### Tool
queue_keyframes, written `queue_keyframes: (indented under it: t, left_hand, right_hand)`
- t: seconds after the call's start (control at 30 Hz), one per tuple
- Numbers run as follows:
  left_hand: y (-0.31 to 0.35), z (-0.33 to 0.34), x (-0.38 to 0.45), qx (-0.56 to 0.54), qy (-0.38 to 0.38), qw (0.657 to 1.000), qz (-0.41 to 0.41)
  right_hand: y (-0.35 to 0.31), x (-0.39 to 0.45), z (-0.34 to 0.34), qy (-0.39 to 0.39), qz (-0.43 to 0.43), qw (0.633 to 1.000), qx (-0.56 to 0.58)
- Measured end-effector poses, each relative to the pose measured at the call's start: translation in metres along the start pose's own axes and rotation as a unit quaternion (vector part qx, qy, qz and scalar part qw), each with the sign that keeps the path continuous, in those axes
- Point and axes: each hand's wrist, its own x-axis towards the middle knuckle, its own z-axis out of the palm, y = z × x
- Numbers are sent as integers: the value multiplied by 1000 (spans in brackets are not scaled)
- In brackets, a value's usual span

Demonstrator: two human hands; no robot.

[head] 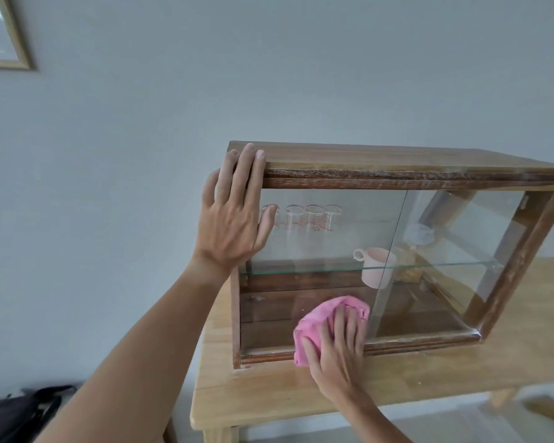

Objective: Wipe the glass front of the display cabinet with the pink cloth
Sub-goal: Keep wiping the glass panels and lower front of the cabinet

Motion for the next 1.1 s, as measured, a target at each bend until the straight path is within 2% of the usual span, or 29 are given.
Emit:
queue_keyframes:
  t: [0.03,0.1,0.17,0.23,0.3,0.43,0.53,0.57,0.7,0.77,0.8,0.87,0.93,1.0,1.1]
  left_hand:
    - [0,1,0,0,5,1000,-4]
    - [2,4,0,-4,13,1000,-13]
    - [3,5,0,-8,15,1000,-18]
    - [3,6,0,-8,13,1000,-20]
    - [3,6,0,-11,10,1000,-21]
    - [2,7,-1,-12,17,1000,-18]
    - [2,8,-2,-18,21,1000,-16]
    - [2,8,-2,-20,20,999,-16]
    - [2,10,-2,-18,27,999,-21]
    - [3,9,-1,-19,32,999,-23]
    - [3,9,-1,-19,34,999,-24]
    - [3,9,-1,-18,32,999,-23]
    - [3,9,-2,-17,28,999,-23]
    - [2,8,-2,-15,23,999,-20]
    - [1,8,-2,-14,19,1000,-16]
  right_hand:
    - [1,5,-5,9,77,996,39]
    - [-11,27,-22,51,177,974,130]
    - [-43,56,-40,99,261,929,243]
    - [-88,76,-51,112,339,877,322]
    - [-139,78,-52,84,357,853,372]
    - [-204,50,-41,0,336,834,438]
    - [-191,35,-34,-13,335,823,459]
    - [-176,32,-32,-20,352,809,471]
    - [-96,43,-30,-11,547,697,463]
    - [-73,61,-38,21,584,659,474]
    - [-76,69,-43,30,588,656,472]
    - [-108,76,-50,19,560,677,477]
    - [-156,64,-49,-16,473,732,490]
    - [-193,37,-39,-68,354,812,459]
    - [-183,7,-18,-137,239,886,373]
